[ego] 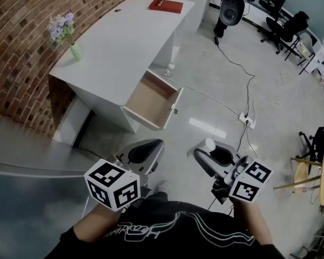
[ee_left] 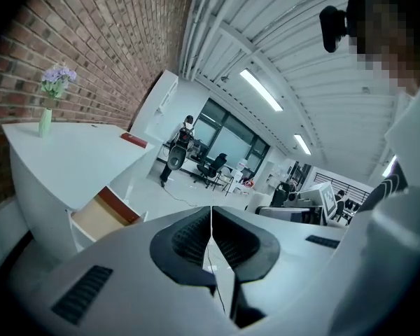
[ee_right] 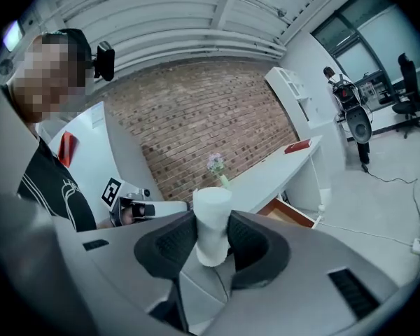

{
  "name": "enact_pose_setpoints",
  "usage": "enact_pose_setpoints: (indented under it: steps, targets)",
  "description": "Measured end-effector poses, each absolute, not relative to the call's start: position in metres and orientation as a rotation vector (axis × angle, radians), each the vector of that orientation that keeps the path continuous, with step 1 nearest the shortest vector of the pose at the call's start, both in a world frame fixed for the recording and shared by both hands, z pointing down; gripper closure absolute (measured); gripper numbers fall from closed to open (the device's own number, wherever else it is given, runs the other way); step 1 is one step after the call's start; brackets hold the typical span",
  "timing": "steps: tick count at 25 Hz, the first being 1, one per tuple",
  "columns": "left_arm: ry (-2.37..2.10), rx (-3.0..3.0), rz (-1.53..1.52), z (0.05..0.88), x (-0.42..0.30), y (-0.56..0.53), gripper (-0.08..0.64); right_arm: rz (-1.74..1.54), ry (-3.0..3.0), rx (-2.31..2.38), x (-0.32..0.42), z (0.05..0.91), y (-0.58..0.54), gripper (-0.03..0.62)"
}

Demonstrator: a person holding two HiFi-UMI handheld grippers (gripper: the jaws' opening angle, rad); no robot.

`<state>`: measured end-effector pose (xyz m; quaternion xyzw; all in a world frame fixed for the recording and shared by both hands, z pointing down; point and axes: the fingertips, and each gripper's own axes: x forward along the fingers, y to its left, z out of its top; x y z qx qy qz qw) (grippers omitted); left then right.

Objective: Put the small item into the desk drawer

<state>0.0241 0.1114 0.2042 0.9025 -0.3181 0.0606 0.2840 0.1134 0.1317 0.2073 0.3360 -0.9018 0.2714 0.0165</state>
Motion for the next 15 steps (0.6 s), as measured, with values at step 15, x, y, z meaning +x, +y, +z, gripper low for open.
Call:
enact_pose_setpoints:
  steps: [15]
  targets:
    - [-0.990, 2.302, 0.251, 0.277, 0.016, 0.020, 0.534, 0.718, -2.686, 0.978, 0.110, 0.277, 0.022, 0.446]
